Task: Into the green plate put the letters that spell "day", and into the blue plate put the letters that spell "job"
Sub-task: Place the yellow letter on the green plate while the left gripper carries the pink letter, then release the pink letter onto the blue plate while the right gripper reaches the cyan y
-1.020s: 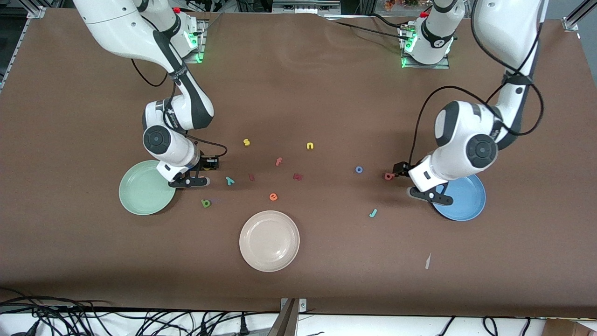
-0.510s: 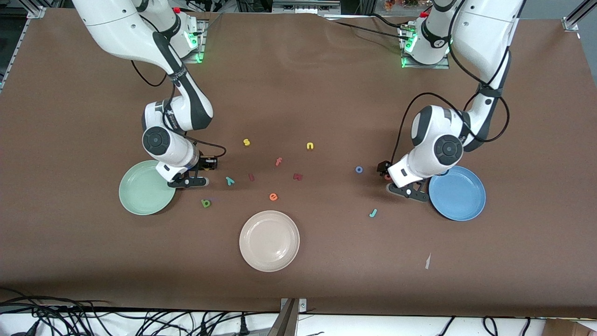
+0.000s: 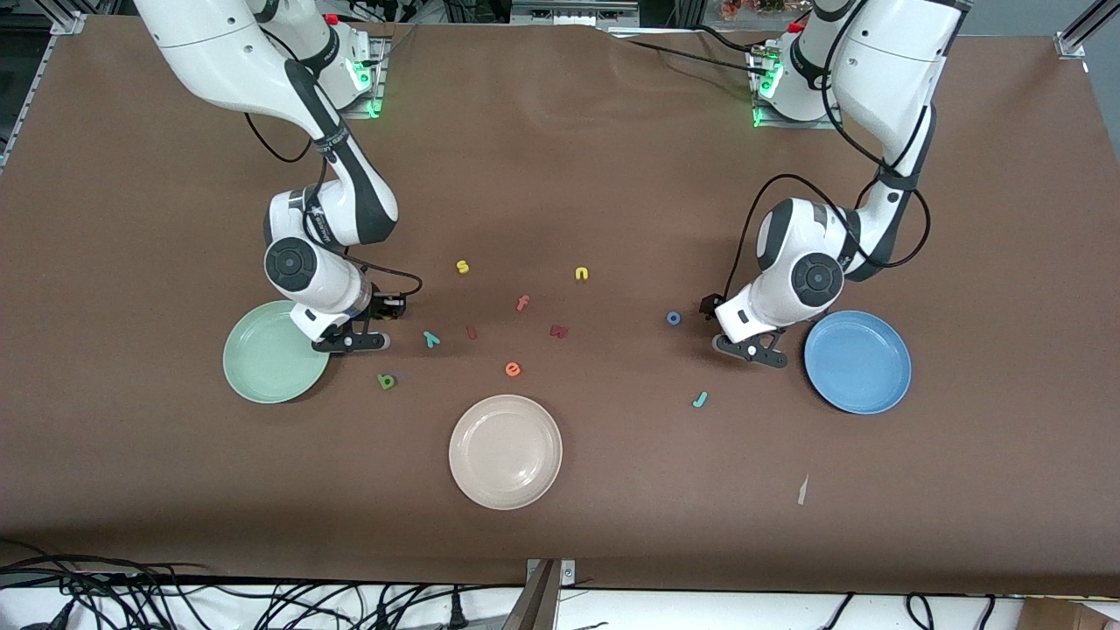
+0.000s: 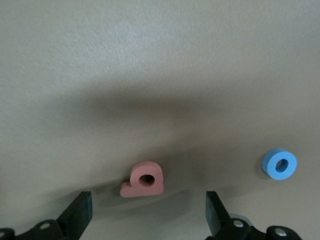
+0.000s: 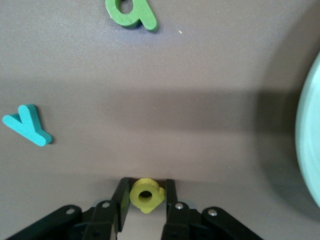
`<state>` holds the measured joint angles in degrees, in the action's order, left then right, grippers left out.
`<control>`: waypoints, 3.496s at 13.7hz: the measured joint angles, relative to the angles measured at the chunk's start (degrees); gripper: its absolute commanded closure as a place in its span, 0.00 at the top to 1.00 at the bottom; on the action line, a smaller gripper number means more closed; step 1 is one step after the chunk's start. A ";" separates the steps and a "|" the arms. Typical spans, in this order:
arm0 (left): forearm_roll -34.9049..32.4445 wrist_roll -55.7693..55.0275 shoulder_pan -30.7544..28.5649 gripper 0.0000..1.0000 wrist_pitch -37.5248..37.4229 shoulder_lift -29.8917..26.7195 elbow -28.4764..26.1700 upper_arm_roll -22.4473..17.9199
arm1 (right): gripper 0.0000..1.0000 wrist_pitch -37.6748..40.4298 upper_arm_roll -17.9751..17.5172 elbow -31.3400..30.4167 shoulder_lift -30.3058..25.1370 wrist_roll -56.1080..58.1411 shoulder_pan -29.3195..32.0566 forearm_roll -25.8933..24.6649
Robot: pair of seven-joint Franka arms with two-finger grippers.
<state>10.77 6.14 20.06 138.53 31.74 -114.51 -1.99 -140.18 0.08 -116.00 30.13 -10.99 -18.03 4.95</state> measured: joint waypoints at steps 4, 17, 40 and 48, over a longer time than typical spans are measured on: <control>0.00 0.00 0.01 0.72 0.04 -0.01 -0.13 -0.01 | 0.26 0.06 -0.01 0.05 -0.03 0.00 0.00 0.00; 0.00 0.13 0.03 0.32 1.25 -0.40 -0.18 -0.20 | 0.24 22.05 1.11 16.49 0.25 14.67 7.89 -0.15; 0.00 20.44 -18.72 0.74 -4.42 -10.00 -2.00 -0.83 | 1.00 18.34 -9.87 19.52 6.00 3.44 8.87 -3.90; 1.45 15.02 -13.32 0.71 -4.16 -9.39 0.85 0.01 | 0.99 3.02 -14.24 9.65 4.50 3.96 7.53 -10.31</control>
<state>12.22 21.17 6.74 134.36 22.36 -113.66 -1.98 -137.17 -14.16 -106.35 34.63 -7.03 -10.51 -5.36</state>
